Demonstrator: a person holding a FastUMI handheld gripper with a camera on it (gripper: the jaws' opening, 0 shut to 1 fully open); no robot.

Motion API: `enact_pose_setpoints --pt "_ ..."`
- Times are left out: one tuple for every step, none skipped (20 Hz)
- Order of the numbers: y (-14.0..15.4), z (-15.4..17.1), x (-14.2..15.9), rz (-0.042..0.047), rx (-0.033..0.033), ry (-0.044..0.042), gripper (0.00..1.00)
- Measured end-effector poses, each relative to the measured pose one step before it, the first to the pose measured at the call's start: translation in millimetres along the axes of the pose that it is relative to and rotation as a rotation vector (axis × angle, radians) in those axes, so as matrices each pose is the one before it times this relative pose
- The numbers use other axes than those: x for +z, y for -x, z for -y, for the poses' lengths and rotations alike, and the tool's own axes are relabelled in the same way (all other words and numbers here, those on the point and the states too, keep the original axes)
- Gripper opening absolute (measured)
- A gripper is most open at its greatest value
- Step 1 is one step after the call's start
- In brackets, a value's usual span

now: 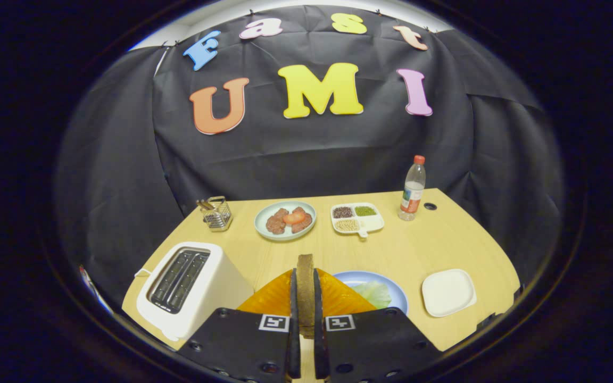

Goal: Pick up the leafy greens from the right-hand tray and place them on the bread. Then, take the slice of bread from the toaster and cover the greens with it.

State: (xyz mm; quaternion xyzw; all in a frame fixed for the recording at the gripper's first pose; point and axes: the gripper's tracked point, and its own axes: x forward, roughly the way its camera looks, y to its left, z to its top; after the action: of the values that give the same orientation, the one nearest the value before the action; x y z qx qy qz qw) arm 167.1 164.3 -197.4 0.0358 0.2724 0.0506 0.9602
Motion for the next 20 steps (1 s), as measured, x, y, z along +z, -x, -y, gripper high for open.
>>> enact_pose_setpoints --pt "-6.00 3.55 -5.53 -0.01013 0.00937 -0.00241 0.10" --pt "-5.84 4.42 -4.63 -0.00772 0.00690 -0.00301 0.10" --pt "-4.81 3.49 -3.58 -0.00723 0.00955 -0.00320 0.10" --pt "-4.74 5.62 -3.93 -0.00790 0.00089 -0.00449 0.10" --pt "-4.06 5.30 -3.06 -0.00546 0.00682 -0.00576 0.10" --pt "-3.96 3.88 -4.24 -0.00852 0.01113 -0.00145 0.10" --pt "-3.42 6.17 -2.55 -0.00615 0.00485 -0.00195 0.10" --pt "-2.99 7.52 -2.03 -0.00580 -0.00073 -0.00208 0.10" --pt "-2.48 6.25 -2.20 -0.00597 0.00332 -0.00496 0.10" --pt "-2.23 4.18 -1.68 -0.00457 0.01038 -0.00751 0.10" --pt "-2.36 7.61 -1.00 -0.00343 0.00127 -0.01018 0.10" --pt "-2.87 5.53 -2.29 -0.00479 0.01445 -0.01477 0.10" --pt "-2.81 5.62 -2.17 -0.00676 0.01336 -0.01906 0.10" --pt "-1.48 5.34 -2.19 -0.00643 0.01927 -0.02298 0.10" --pt "-0.36 0.37 -1.33 -0.00866 0.04245 -0.03923 0.10" --pt "1.56 -2.56 -1.59 -0.01337 0.05254 -0.04163 0.10" --pt "1.26 -0.31 1.42 -0.00436 0.03748 -0.03639 0.10" --pt "2.26 5.46 2.75 0.00173 0.01176 -0.02001 0.10" --pt "1.08 7.09 4.43 0.00885 -0.00502 -0.00690 0.10" --pt "1.84 6.74 2.42 0.00814 -0.00653 -0.00268 0.10"
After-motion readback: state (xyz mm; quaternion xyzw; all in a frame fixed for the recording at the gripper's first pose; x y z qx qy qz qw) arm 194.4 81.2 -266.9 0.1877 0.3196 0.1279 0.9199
